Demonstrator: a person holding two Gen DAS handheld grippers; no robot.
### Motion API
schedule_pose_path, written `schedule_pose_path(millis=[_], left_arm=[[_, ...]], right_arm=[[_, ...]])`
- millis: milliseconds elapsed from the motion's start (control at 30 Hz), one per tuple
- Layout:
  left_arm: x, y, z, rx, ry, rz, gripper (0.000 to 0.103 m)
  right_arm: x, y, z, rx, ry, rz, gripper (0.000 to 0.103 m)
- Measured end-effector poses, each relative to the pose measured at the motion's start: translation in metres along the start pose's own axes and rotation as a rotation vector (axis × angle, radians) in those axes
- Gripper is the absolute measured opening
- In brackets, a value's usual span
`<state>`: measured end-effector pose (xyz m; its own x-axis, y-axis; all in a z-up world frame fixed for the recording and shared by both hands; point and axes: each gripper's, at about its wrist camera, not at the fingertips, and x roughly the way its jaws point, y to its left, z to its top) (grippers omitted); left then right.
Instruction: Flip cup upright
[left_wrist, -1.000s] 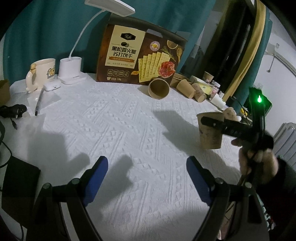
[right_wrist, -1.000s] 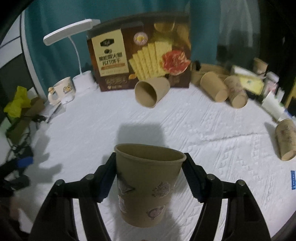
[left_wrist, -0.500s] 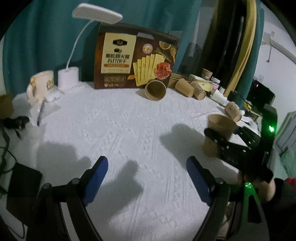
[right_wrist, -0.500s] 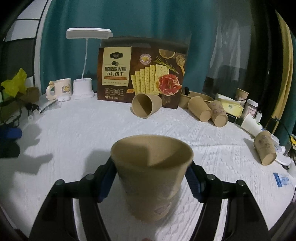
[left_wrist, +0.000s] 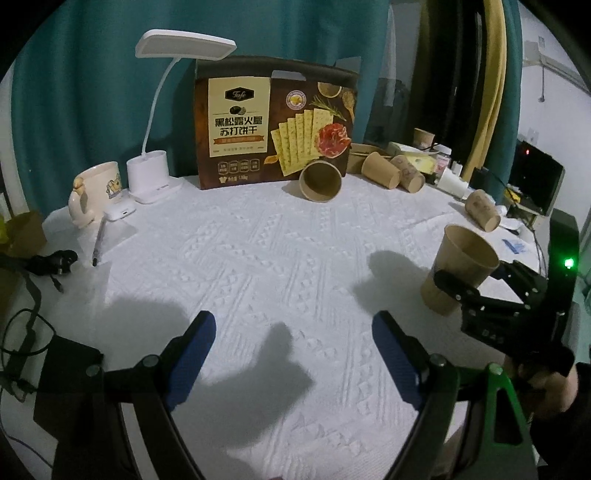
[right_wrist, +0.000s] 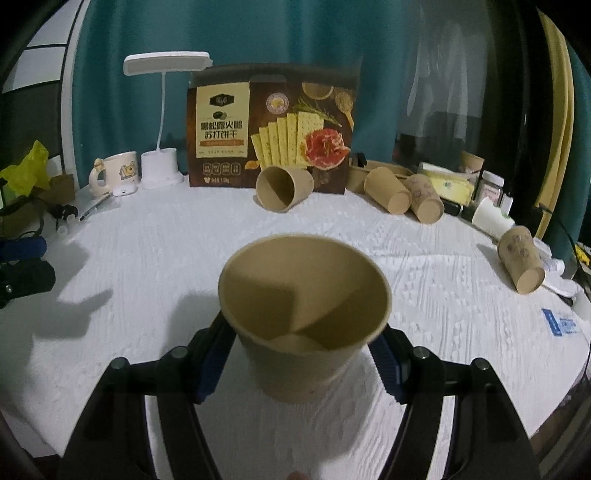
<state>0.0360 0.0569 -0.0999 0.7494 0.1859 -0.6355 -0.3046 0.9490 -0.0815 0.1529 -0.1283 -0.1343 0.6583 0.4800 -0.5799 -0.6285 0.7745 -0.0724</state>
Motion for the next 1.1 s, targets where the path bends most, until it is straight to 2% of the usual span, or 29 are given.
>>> schedule_pose_path(millis=[333, 733, 1100], left_arm=[[-0.009, -0.007, -0.008, -0.008, -0.01, -0.044, 0.094], [-0.03, -0.028, -0.014, 0.053, -0.03, -0.063, 0.1], [-0.063, -0.062, -0.007, 0.14, -0.084, -0.156, 0.1]], right_arm=[[-0.028, -0.005, -0.018, 0.066, 0.045, -0.018, 0.067], [-0.082, -0.026, -0.037, 0.164, 0.061, -0.087, 0.067], [-0.144, -0.049, -0.039, 0.254, 0.028, -0.144, 0.067]])
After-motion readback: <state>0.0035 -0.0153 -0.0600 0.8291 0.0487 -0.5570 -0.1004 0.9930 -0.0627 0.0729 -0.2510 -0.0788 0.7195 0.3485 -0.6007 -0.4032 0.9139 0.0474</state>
